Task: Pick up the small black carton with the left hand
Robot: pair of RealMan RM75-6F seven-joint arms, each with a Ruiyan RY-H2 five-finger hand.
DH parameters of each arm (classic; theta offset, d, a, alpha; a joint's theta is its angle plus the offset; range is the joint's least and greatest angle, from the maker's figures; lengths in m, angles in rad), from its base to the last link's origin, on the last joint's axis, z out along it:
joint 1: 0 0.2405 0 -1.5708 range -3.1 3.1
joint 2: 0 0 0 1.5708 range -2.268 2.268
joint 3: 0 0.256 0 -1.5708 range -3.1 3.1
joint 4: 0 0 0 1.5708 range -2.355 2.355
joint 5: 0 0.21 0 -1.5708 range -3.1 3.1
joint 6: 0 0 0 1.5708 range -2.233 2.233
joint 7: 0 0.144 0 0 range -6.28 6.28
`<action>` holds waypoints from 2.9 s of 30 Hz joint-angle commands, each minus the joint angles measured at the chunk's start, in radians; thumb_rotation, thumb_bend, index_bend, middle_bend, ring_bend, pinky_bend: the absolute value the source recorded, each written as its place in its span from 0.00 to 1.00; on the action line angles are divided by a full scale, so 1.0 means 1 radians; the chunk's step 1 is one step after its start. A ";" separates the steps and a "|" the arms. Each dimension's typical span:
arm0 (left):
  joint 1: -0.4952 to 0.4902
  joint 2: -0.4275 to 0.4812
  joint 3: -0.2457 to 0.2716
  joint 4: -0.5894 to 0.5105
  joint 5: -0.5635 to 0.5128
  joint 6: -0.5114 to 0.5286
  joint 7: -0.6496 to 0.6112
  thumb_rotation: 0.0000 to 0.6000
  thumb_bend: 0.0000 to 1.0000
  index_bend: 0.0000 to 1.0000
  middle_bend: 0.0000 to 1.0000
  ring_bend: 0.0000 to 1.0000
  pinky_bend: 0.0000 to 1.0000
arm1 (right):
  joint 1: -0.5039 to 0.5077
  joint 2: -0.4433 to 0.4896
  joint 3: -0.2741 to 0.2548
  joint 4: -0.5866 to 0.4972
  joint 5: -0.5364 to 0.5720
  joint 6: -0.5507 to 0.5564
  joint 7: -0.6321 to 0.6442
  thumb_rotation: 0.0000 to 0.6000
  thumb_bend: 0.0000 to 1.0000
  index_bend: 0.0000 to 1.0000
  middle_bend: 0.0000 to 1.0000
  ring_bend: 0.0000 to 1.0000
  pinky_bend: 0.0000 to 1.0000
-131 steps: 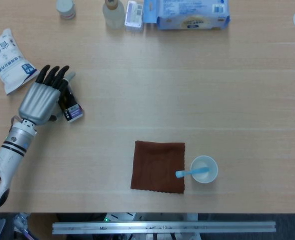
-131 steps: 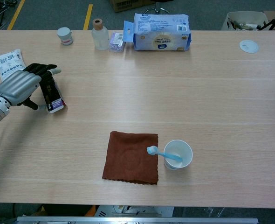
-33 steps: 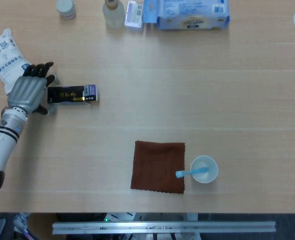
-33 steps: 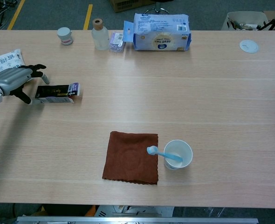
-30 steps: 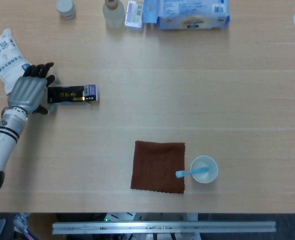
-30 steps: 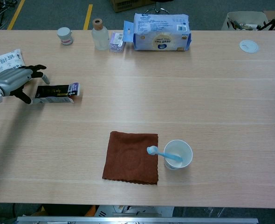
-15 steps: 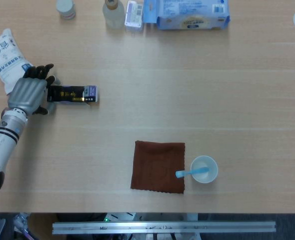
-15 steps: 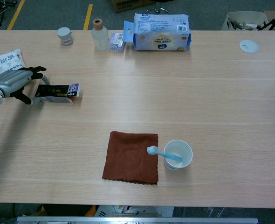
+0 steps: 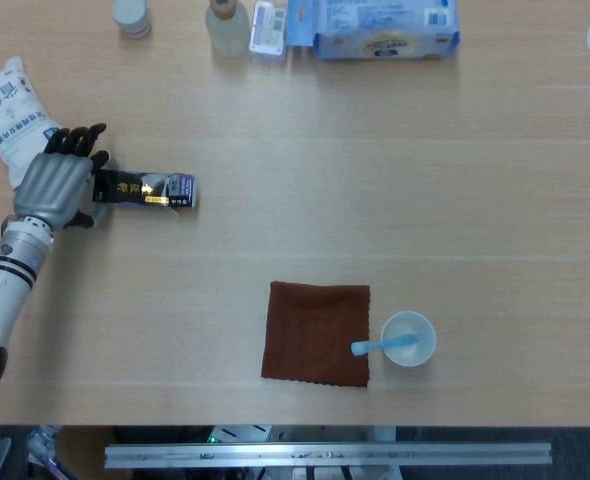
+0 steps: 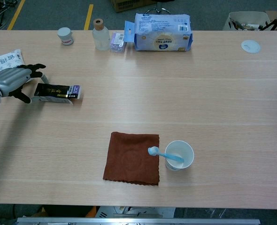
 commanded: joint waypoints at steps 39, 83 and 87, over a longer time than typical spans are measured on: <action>0.104 0.284 0.044 -0.415 0.242 0.447 0.659 1.00 0.36 0.39 0.00 0.00 0.00 | 0.003 0.001 -0.001 -0.001 -0.019 0.019 0.009 1.00 0.19 0.10 0.12 0.09 0.18; 0.325 0.421 0.045 -0.541 0.252 0.656 -0.151 1.00 0.38 0.27 0.06 0.09 0.13 | -0.053 0.074 -0.031 -0.089 0.001 0.026 -0.132 1.00 0.19 0.10 0.12 0.09 0.18; 0.356 0.437 0.062 -0.565 0.252 0.674 -0.141 1.00 0.38 0.27 0.08 0.09 0.13 | -0.061 0.080 -0.029 -0.105 0.014 0.027 -0.129 1.00 0.19 0.10 0.12 0.09 0.18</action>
